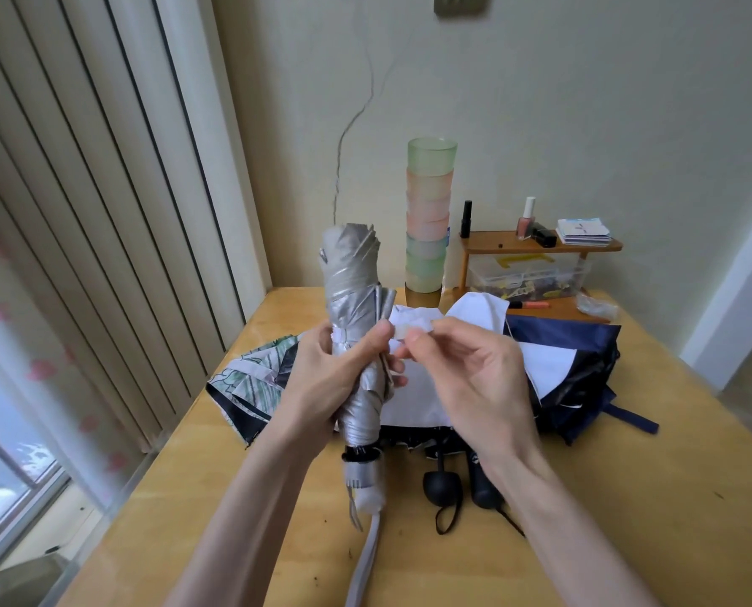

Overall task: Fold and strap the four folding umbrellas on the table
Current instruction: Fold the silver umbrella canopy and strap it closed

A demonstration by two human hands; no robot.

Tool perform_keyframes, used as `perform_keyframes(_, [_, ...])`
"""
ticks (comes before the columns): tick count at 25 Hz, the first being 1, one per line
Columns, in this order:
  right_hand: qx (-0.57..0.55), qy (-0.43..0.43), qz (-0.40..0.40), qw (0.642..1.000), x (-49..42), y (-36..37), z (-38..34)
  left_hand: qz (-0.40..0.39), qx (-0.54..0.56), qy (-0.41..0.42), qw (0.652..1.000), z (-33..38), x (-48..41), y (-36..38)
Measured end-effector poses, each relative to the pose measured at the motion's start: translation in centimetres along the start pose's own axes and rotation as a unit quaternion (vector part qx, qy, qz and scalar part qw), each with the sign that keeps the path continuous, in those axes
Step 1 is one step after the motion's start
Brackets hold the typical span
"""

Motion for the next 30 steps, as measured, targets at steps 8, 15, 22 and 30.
perform_keyframes(8, [-0.025, 0.062, 0.038, 0.997, 0.0, 0.2, 1.5, -0.079, -0.074, -0.076, 0.991, -0.5, 0.1, 1.1])
perform_keyframes(15, [-0.101, 0.085, 0.077, 0.988, -0.4, -1.3, 0.9, -0.087, -0.02, -0.022, 0.996, -1.1, 0.1, 0.3])
perform_keyframes(22, [-0.156, 0.16, 0.075, 0.972, -0.2, -0.8, 0.9, -0.081, 0.141, -0.018, 0.987, -3.2, 0.8, 3.3])
perform_keyframes(30, [-0.1, 0.166, 0.096, 0.976, -0.7, -2.2, 1.7, -0.135, 0.115, -0.127, 0.976, -2.2, 0.8, 2.2])
Point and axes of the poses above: each hand's wrist, its own x-axis away from the middle knuckle, its own y-axis out of the palm, z = x × y, the point moved 3 cm from there along -x, towards the middle knuckle, and after that the axes turned 5 degrees about -z, right-handed, at the moved point
